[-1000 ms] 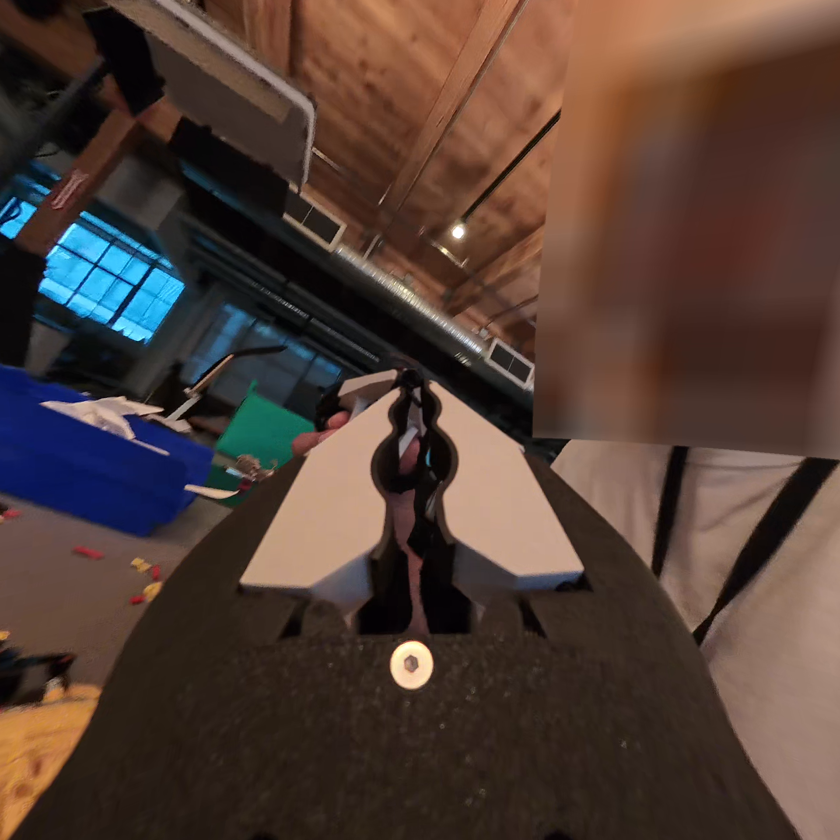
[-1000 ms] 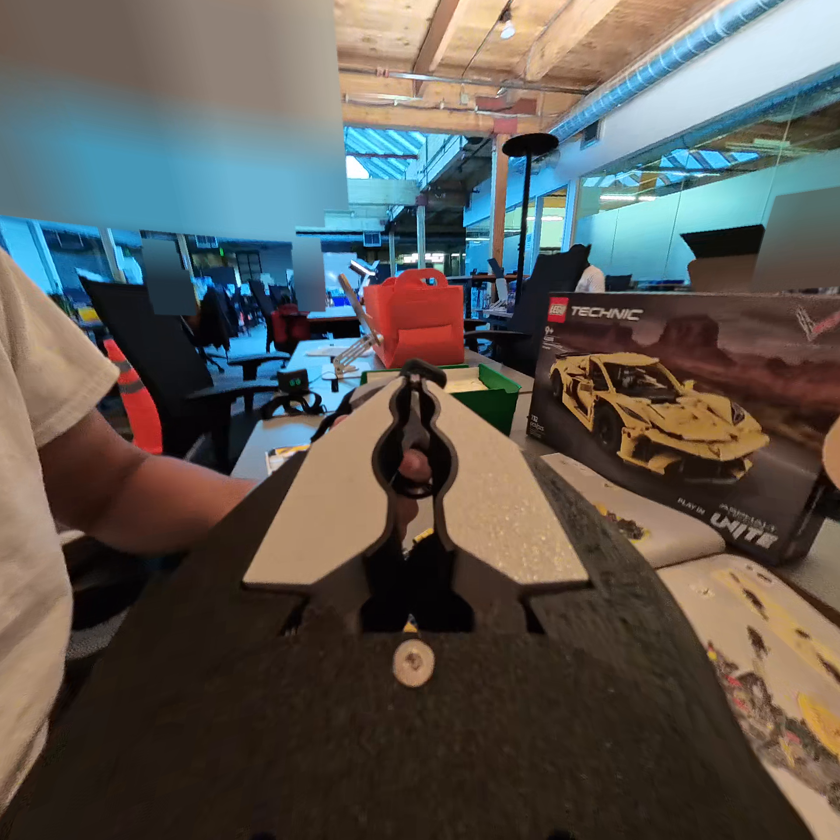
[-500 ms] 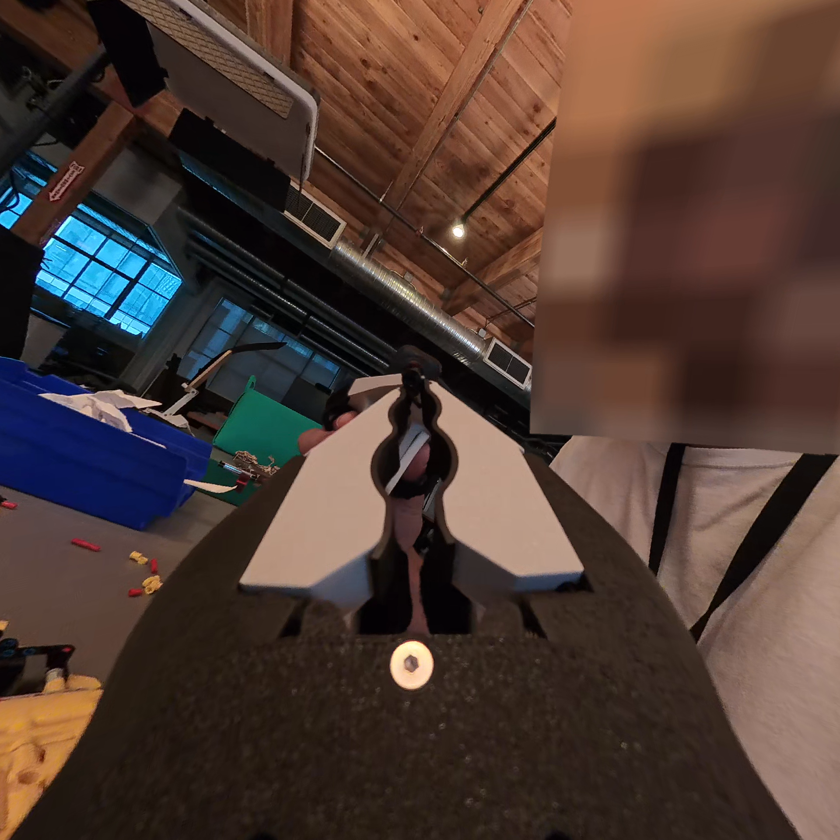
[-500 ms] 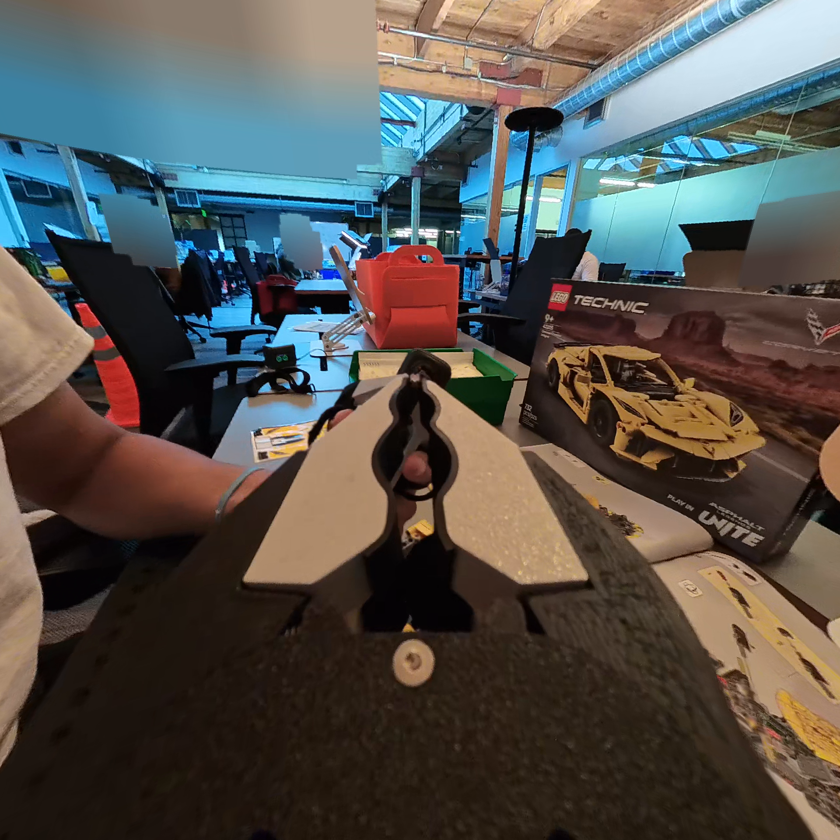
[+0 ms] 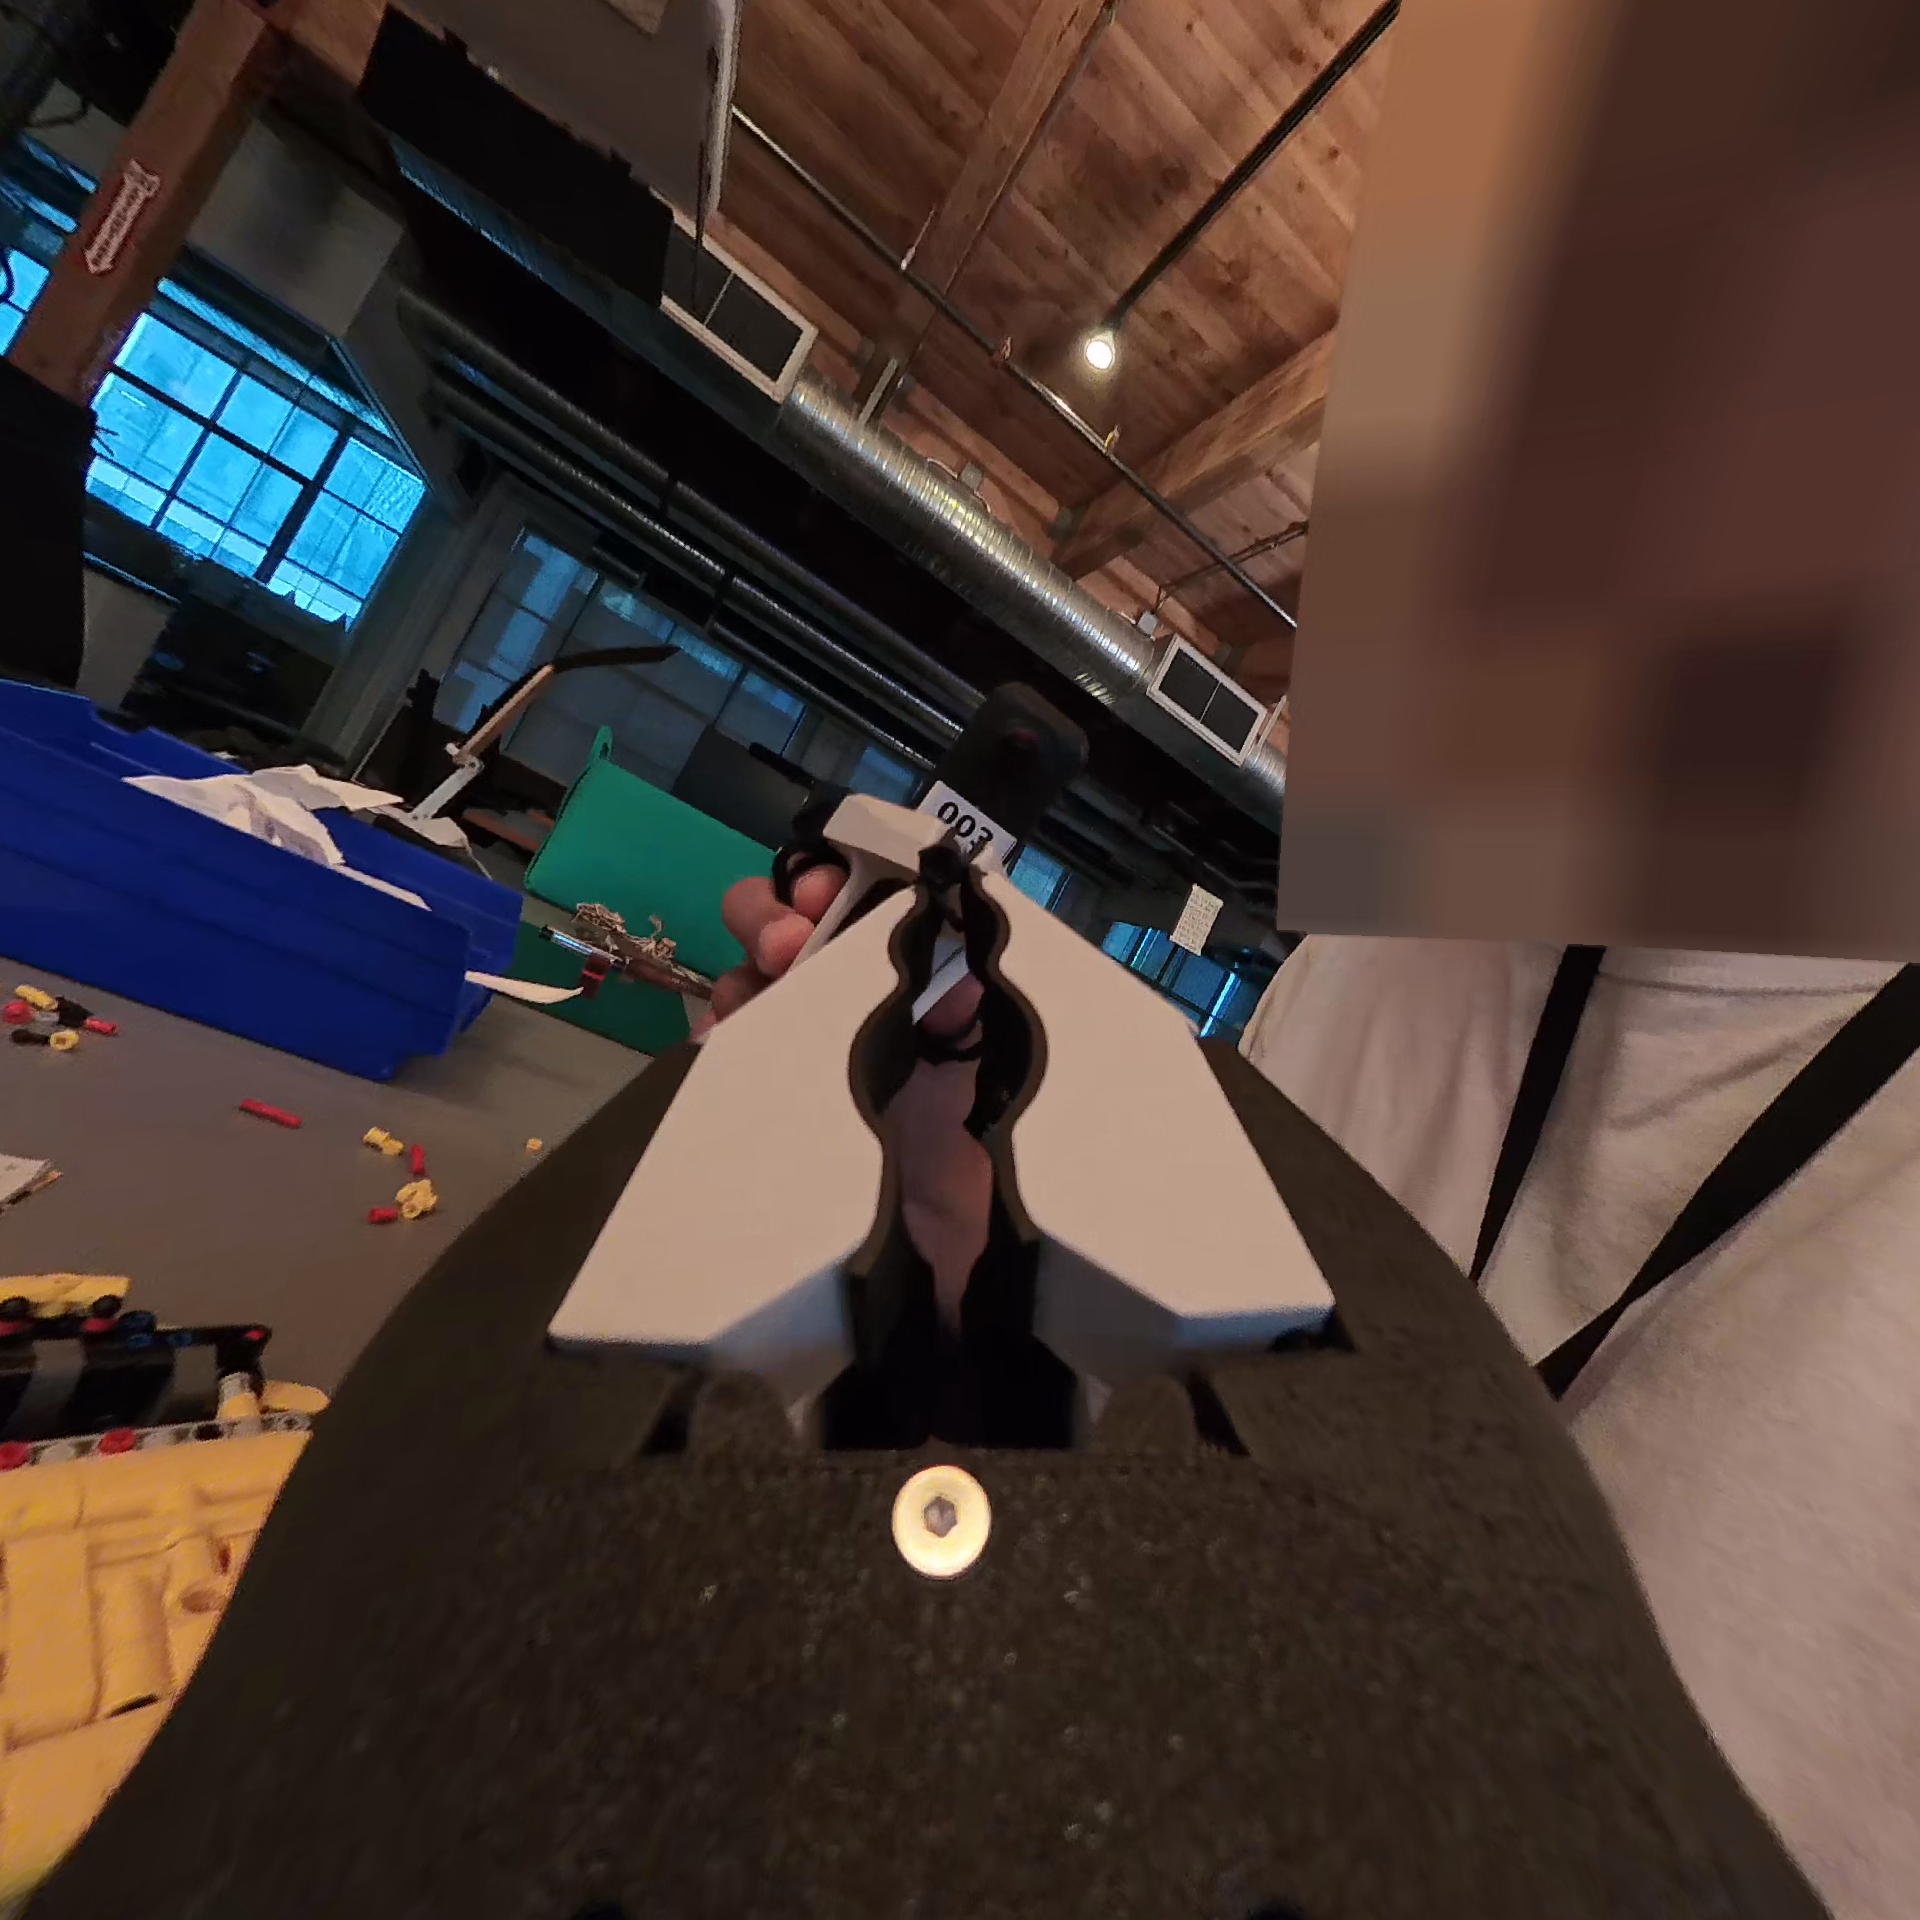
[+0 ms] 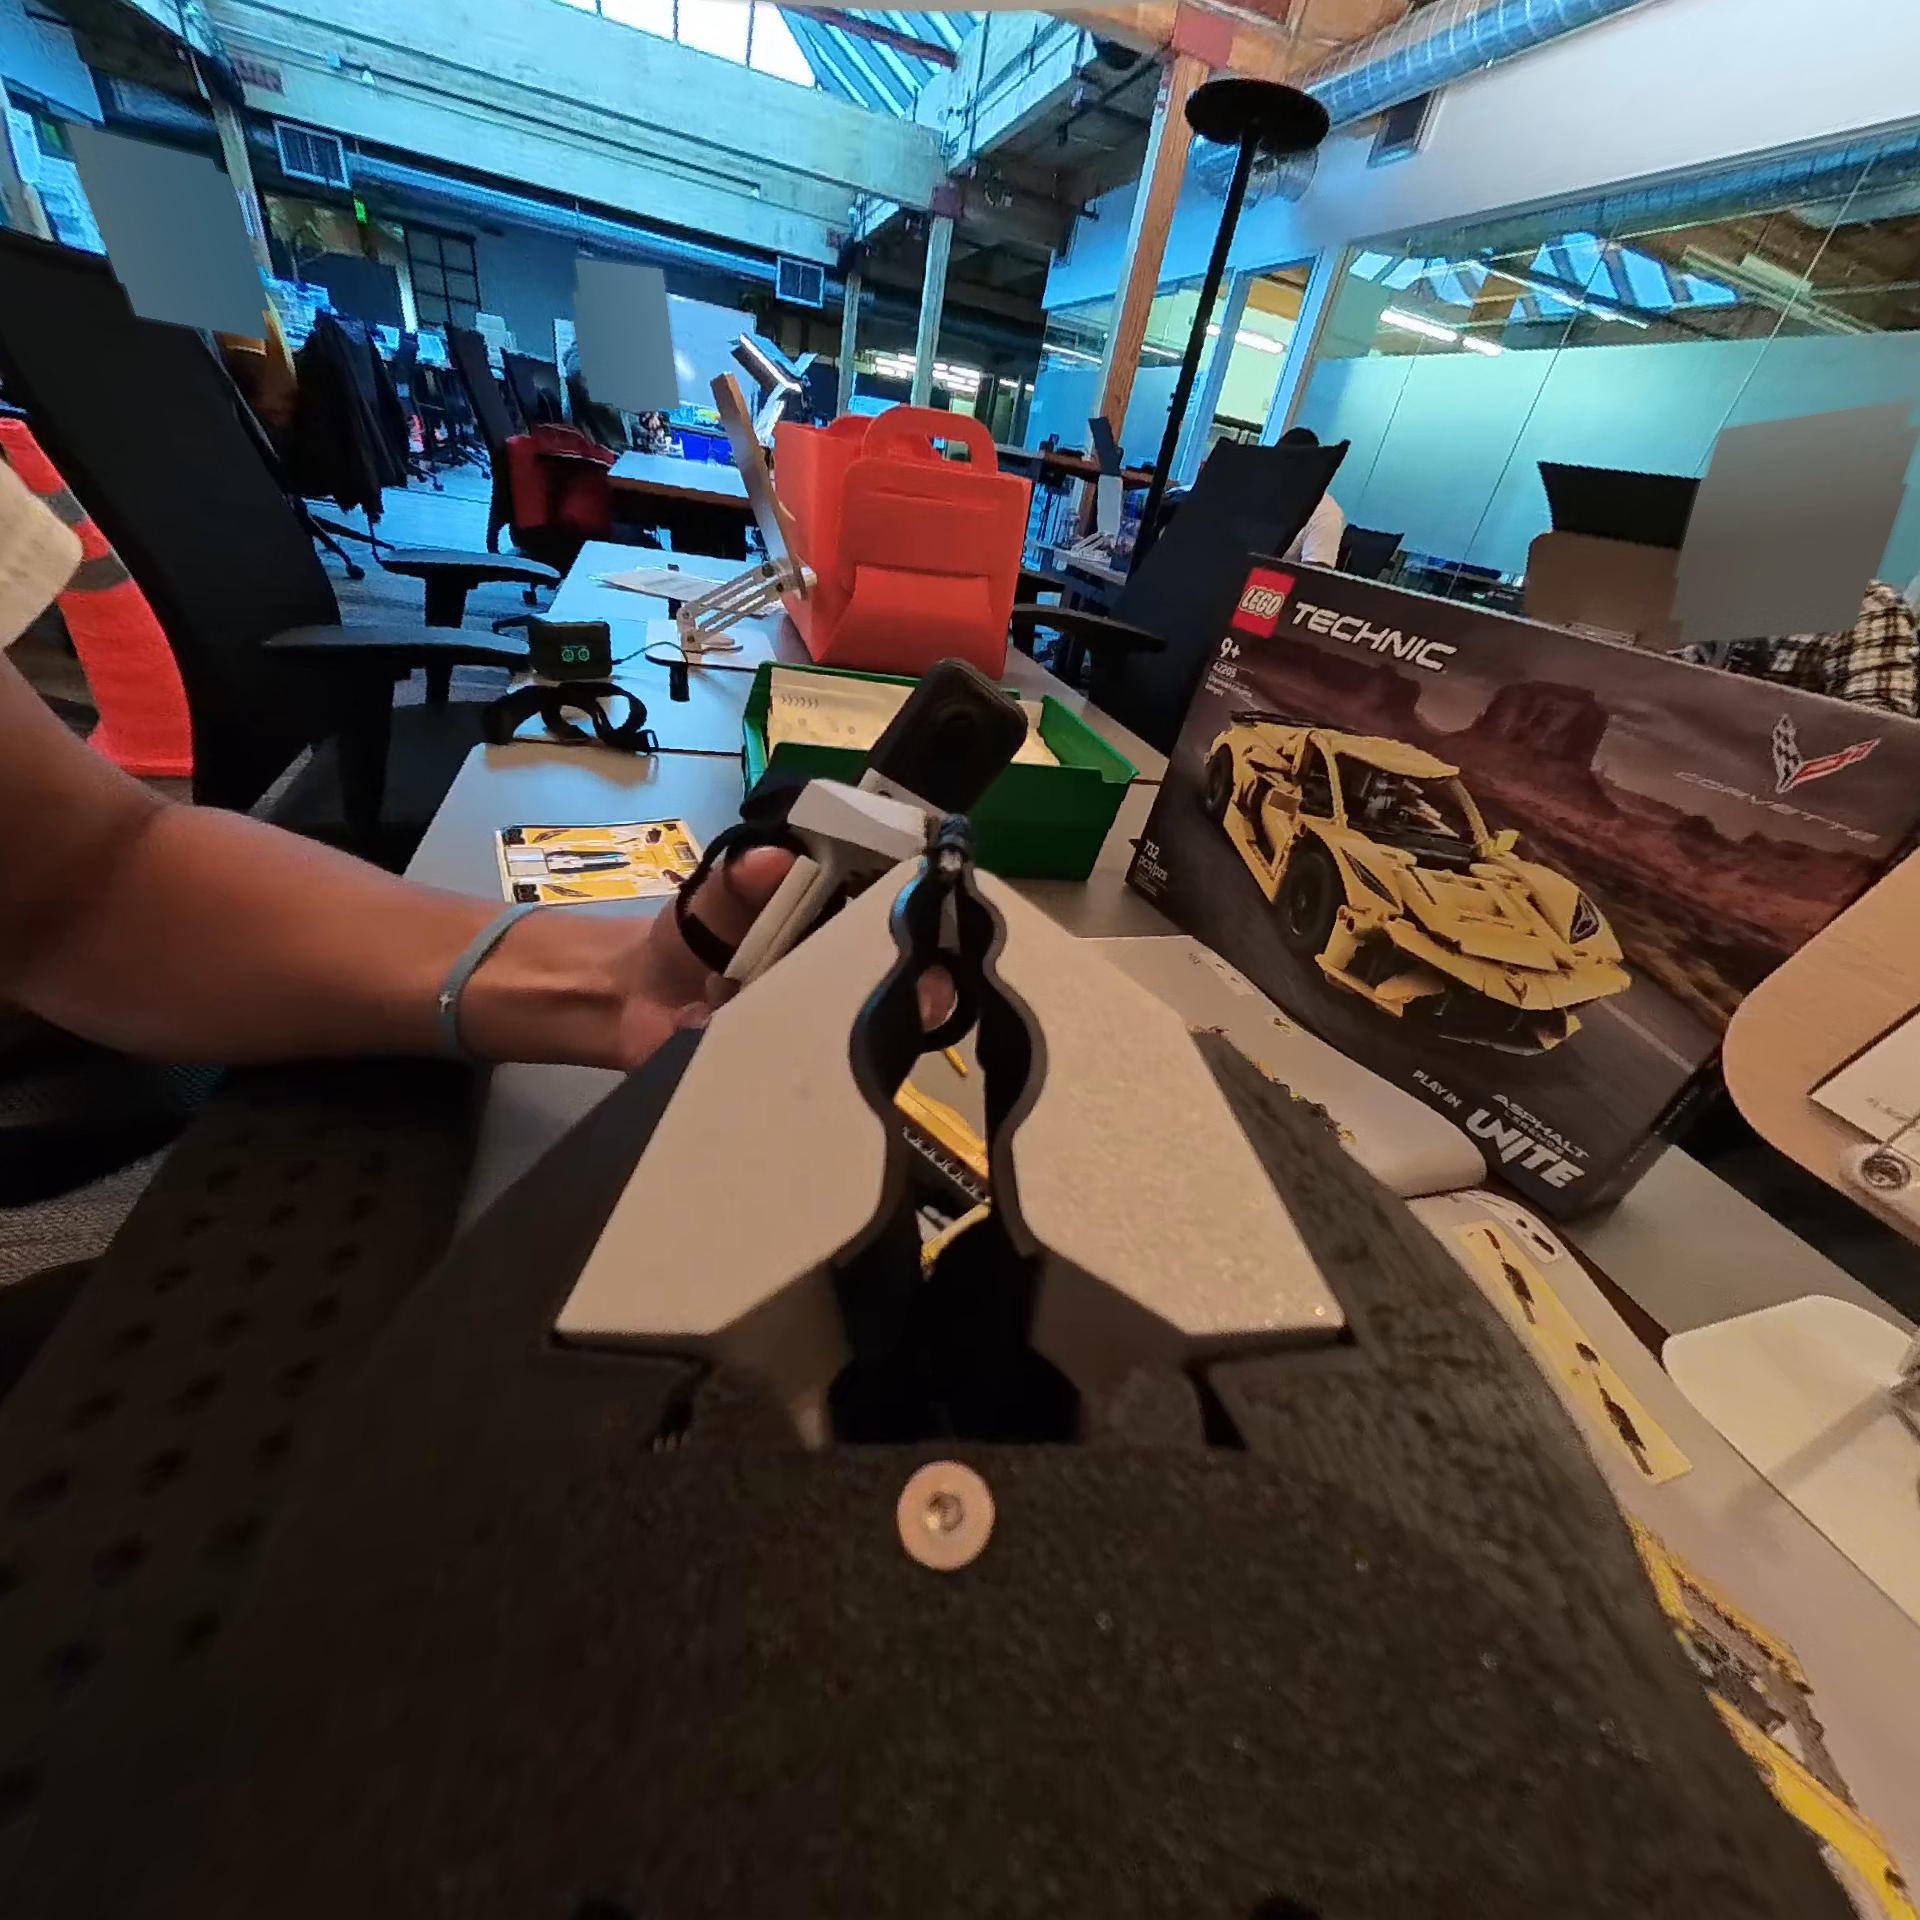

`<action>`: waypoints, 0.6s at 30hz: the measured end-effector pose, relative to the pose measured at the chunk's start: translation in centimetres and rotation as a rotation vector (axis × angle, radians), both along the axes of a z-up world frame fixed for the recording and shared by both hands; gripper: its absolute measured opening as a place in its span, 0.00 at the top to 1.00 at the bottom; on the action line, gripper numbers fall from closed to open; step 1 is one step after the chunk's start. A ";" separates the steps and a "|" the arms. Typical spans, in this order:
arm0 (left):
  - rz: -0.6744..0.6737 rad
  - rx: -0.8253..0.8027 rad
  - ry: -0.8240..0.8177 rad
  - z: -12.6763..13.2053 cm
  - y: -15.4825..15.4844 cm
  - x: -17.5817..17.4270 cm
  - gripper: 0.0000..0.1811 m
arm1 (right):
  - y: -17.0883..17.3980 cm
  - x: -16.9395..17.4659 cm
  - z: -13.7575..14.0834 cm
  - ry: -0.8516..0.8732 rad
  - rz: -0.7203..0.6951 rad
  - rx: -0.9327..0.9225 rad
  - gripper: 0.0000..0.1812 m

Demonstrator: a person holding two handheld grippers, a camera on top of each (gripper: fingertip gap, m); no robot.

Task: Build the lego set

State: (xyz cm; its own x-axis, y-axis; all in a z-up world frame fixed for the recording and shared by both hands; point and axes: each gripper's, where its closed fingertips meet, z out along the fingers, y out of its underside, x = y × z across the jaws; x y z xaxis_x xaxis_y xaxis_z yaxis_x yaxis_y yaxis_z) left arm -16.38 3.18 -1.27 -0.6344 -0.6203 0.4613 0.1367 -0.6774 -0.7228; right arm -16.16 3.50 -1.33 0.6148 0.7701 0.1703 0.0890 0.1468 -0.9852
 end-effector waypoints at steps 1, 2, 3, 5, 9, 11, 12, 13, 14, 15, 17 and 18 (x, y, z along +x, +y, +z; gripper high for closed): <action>0.006 -0.002 0.008 -0.1 0.1 0.2 0.98 | 0.1 0.2 -0.1 0.002 -0.005 -0.006 0.99; 0.008 -0.007 0.012 -0.2 0.1 0.3 0.98 | 0.1 0.3 -0.3 0.010 -0.009 -0.010 0.99; 0.007 -0.009 0.013 -0.3 0.1 0.3 0.98 | 0.1 0.3 -0.4 0.024 -0.007 -0.008 0.99; -0.002 -0.026 0.008 -0.3 -0.1 0.5 0.98 | 0.1 0.4 -0.4 0.066 -0.010 0.004 0.99; -0.036 -0.120 -0.009 -0.4 0.1 0.9 0.98 | 0.4 0.6 -0.7 0.098 -0.046 0.023 0.99; -0.025 -0.074 0.004 -0.5 -0.1 0.9 0.98 | 0.3 0.6 -0.7 0.117 -0.017 0.003 0.99; -0.011 -0.054 0.010 -0.4 -0.1 0.9 0.98 | 0.4 0.6 -0.7 0.135 -0.007 -0.011 0.99; 0.006 -0.038 0.015 -0.4 -0.1 0.9 0.98 | 0.4 0.6 -0.6 0.159 0.006 -0.027 0.99; 0.030 -0.019 0.020 -0.3 0.0 1.0 0.98 | 0.5 0.7 -0.5 0.188 0.021 -0.042 0.99; 0.065 0.010 0.027 -0.3 0.2 1.0 0.98 | 0.7 0.8 -0.5 0.218 0.030 -0.058 0.99; 0.167 0.080 0.044 -0.5 0.8 1.2 0.98 | 1.1 1.0 -0.7 0.273 0.032 -0.085 0.96; 0.225 0.102 0.036 -0.3 1.4 1.0 0.98 | 1.2 1.2 -0.7 0.306 0.038 -0.090 0.93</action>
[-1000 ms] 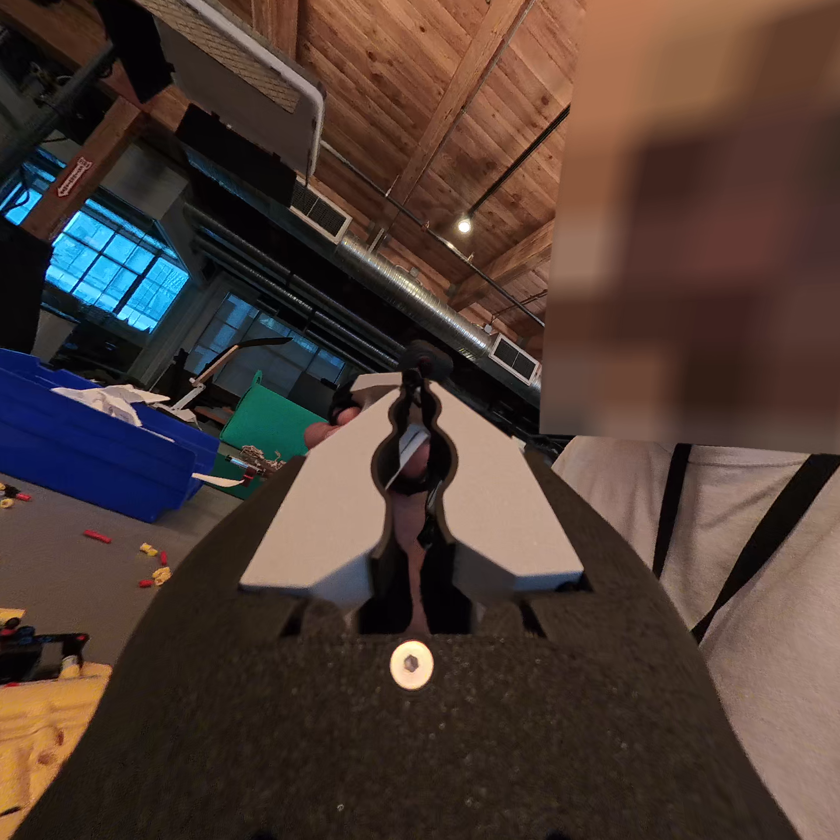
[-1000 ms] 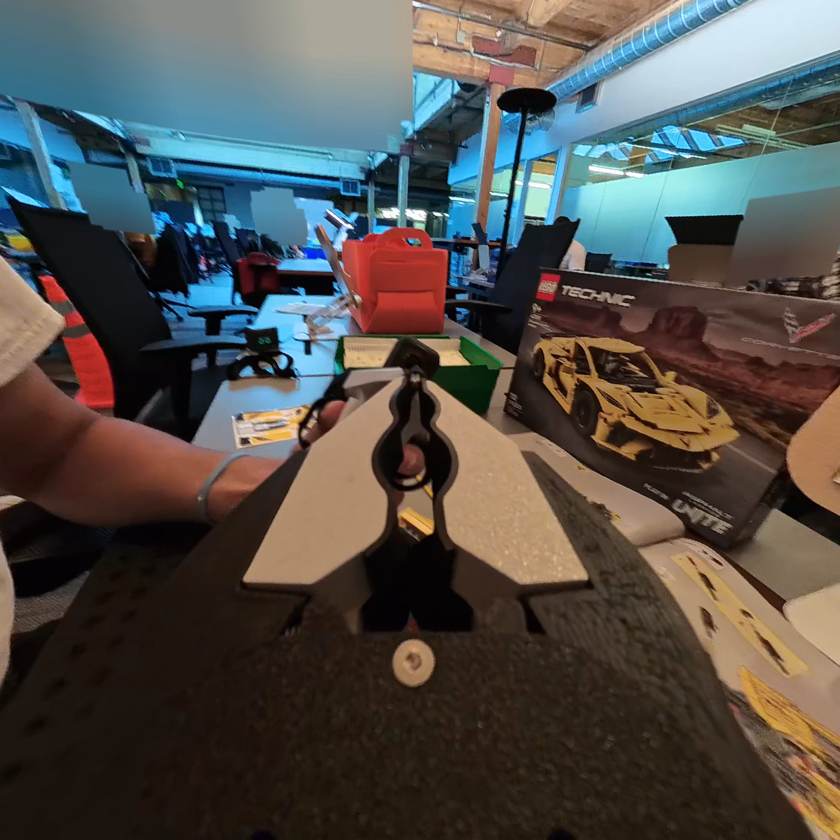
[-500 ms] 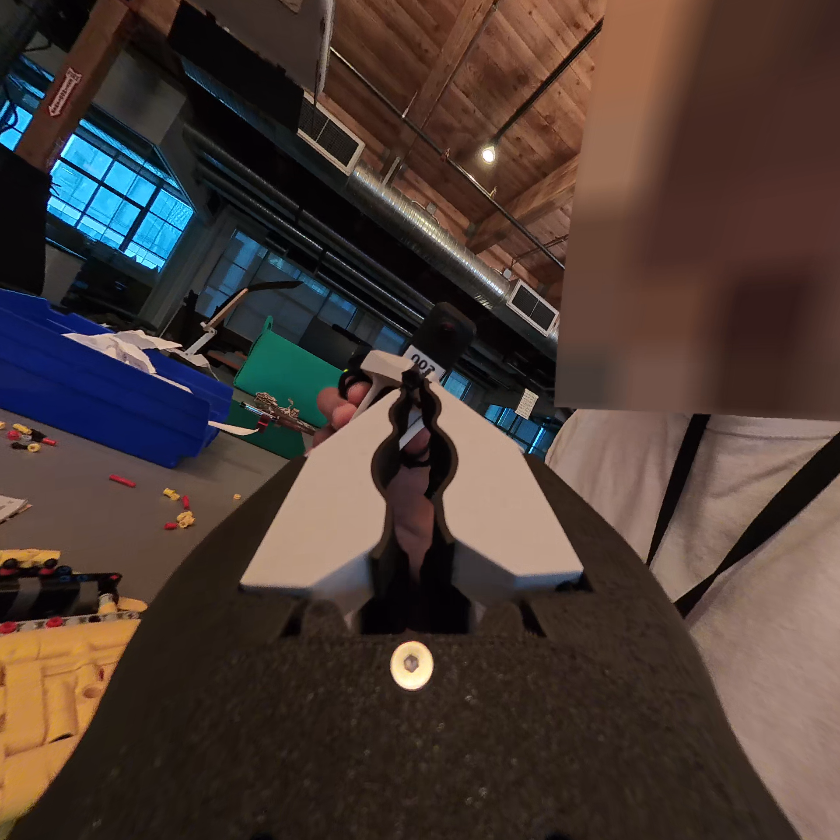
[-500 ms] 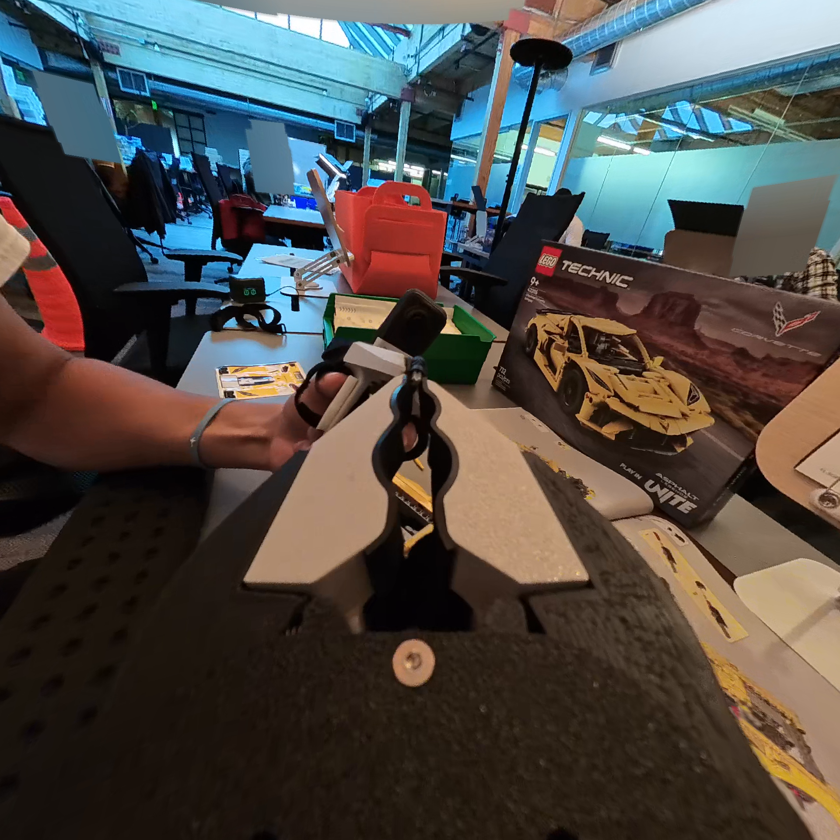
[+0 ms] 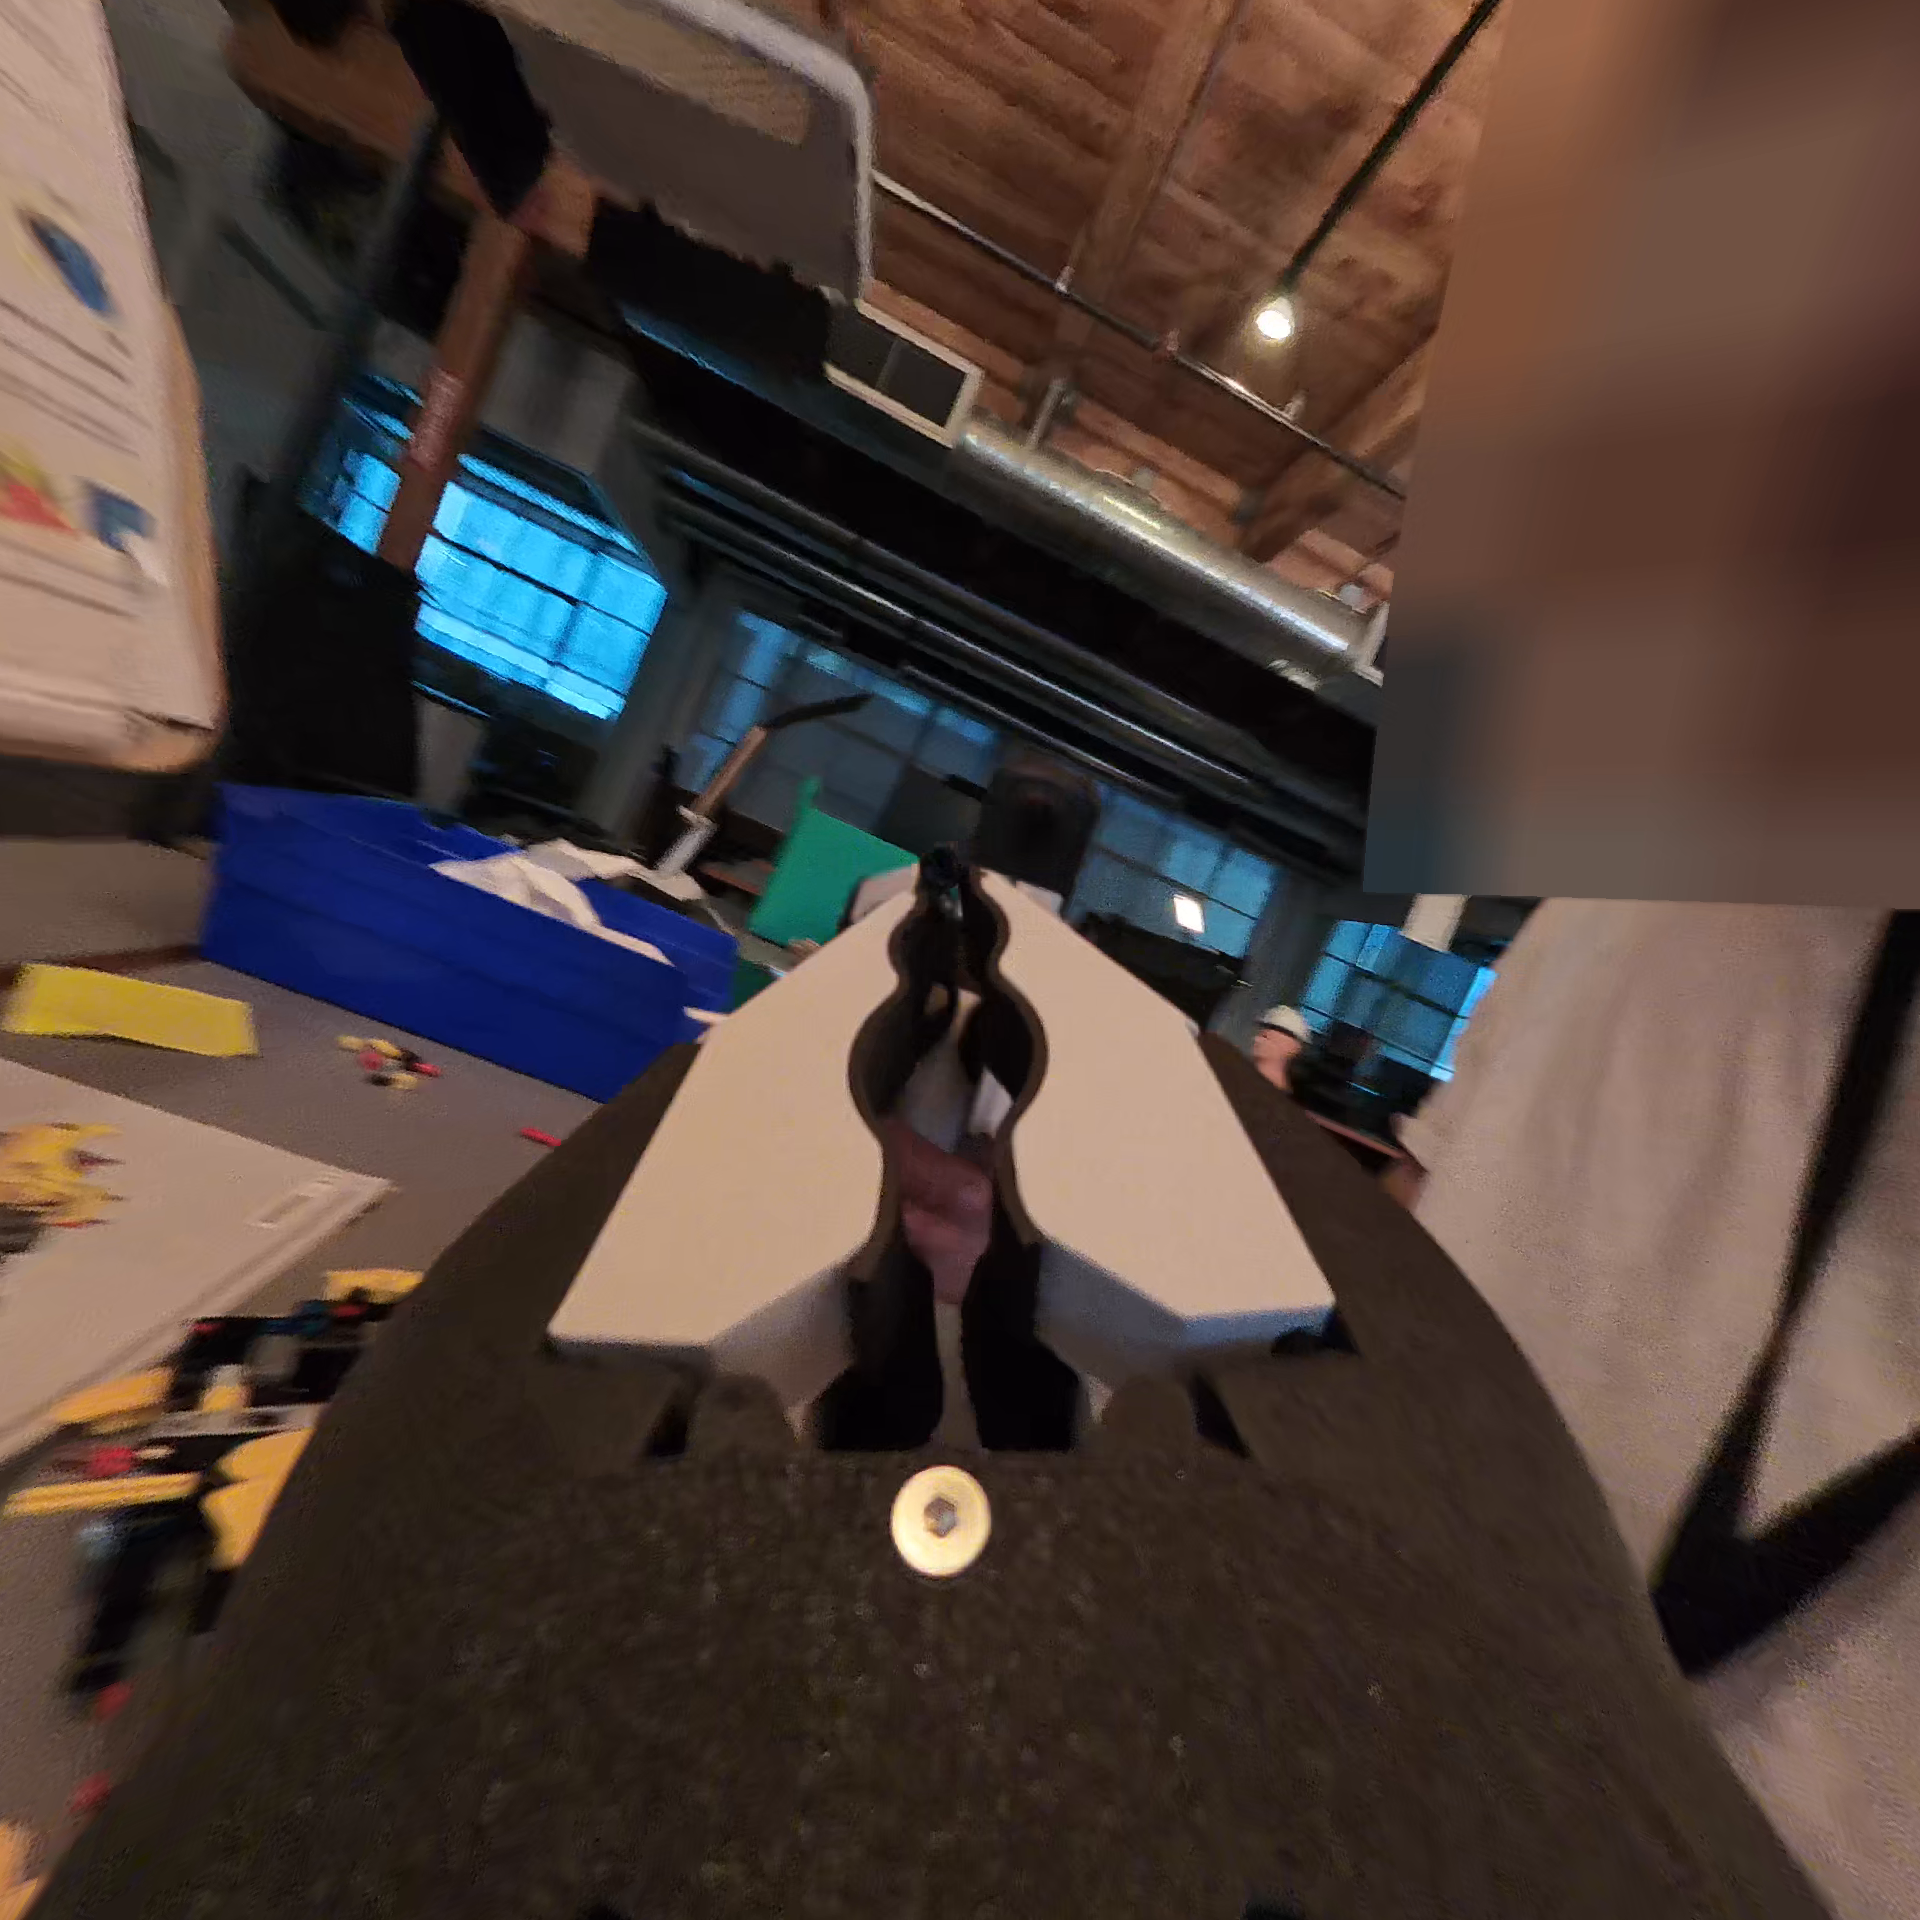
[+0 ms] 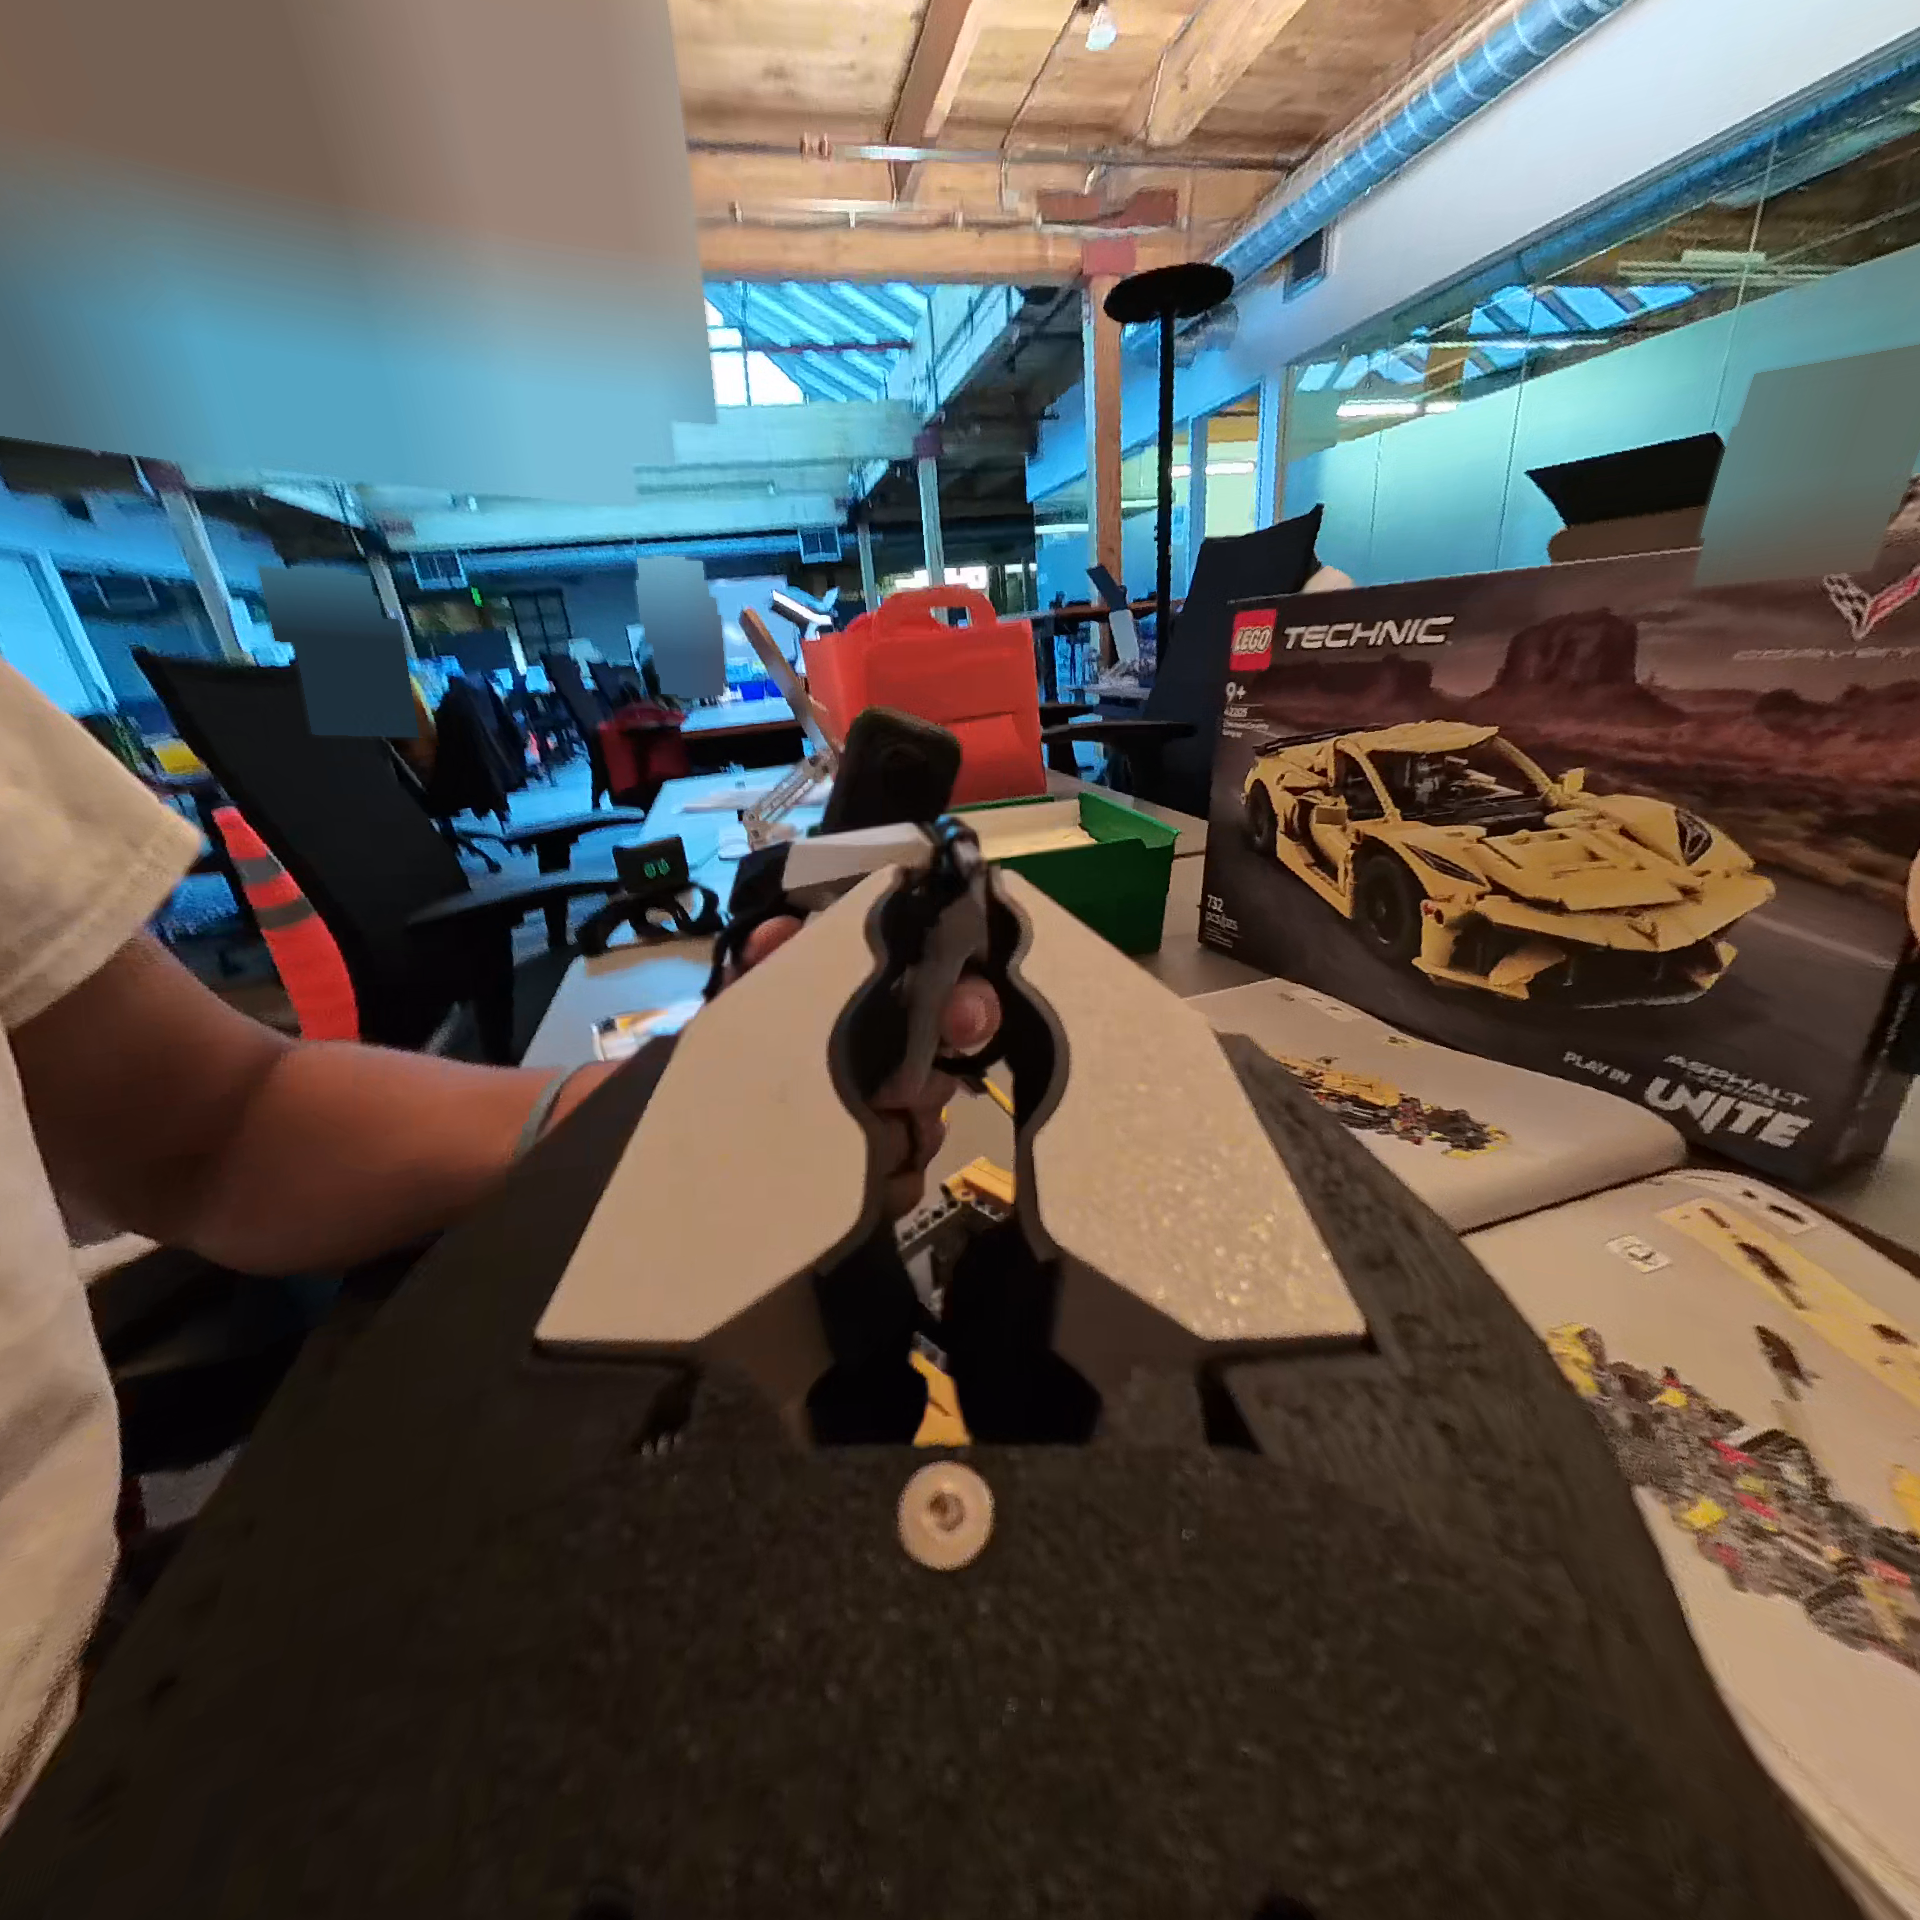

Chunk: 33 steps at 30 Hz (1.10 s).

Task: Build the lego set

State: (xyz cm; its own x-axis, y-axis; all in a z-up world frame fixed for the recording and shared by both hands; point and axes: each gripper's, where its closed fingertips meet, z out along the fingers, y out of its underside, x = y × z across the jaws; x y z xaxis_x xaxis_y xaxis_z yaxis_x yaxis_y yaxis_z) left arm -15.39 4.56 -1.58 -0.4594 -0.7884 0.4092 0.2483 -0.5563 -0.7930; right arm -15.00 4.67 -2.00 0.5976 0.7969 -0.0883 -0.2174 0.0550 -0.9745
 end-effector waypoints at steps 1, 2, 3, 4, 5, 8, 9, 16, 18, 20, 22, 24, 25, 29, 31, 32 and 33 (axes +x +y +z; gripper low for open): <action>0.069 0.017 -0.010 0.2 0.8 -0.2 0.98 | 0.1 0.3 -0.1 0.031 -0.002 -0.010 0.91; 0.159 0.052 -0.001 0.2 1.7 -0.3 0.97 | 0.4 0.7 -0.4 0.053 -0.013 -0.026 0.90; 0.264 0.122 0.037 -0.2 2.5 -0.2 0.97 | 0.8 1.1 -0.8 0.066 -0.036 -0.049 0.87; 0.385 0.225 0.093 -0.8 3.3 0.0 0.97 | 1.1 1.5 -1.1 0.078 -0.056 -0.065 0.83; 0.510 0.361 0.156 -1.5 3.9 0.3 0.97 | 1.4 1.8 -1.3 0.092 -0.076 -0.078 0.79; 0.827 0.830 0.305 -3.3 4.6 1.1 0.97 | 2.6 2.5 -2.5 0.100 -0.141 -0.145 0.73; 0.893 0.963 0.333 -3.8 4.5 1.4 0.97 | 2.8 2.7 -2.7 0.101 -0.150 -0.159 0.72; 1.037 1.370 0.372 -5.2 2.8 2.8 0.97 | 2.6 1.7 -3.8 0.033 -0.105 -0.197 0.71; 1.069 1.419 0.368 -5.1 2.7 2.8 0.98 | 2.7 1.7 -4.1 0.017 -0.105 -0.209 0.71; 1.078 1.436 0.359 -5.0 2.5 2.8 0.98 | 2.8 1.7 -4.4 -0.018 -0.108 -0.203 0.70; 1.072 1.448 0.358 -5.1 2.3 2.9 0.98 | 2.7 1.5 -4.5 -0.053 -0.102 -0.190 0.70; 1.073 1.459 0.348 -5.0 2.0 3.0 0.97 | 2.6 1.2 -4.5 -0.079 -0.099 -0.176 0.72; 1.075 1.455 0.353 -5.0 2.0 3.0 0.97 | 2.6 1.1 -4.5 -0.087 -0.097 -0.171 0.74; 1.070 1.449 0.354 -4.9 1.9 3.0 0.98 | 2.5 1.1 -4.5 -0.077 -0.087 -0.186 0.75; 1.063 1.439 0.347 -4.9 1.7 3.0 0.98 | 2.3 1.2 -4.5 -0.084 -0.086 -0.193 0.77; 1.056 1.424 0.345 -4.8 1.6 3.0 0.97 | 2.2 1.2 -4.4 -0.095 -0.090 -0.187 0.77; 1.057 1.416 0.344 -4.8 1.6 3.0 0.98 | 2.1 1.2 -4.4 -0.108 -0.099 -0.179 0.77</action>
State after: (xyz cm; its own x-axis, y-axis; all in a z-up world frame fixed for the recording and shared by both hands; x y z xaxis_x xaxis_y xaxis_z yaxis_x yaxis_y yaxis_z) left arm -12.37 6.17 -6.34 0.3687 -0.4606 -0.8074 -0.2497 0.7876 -0.5633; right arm -13.76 6.81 -6.38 0.6861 0.7110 -0.1539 -0.1134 -0.1044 -0.9880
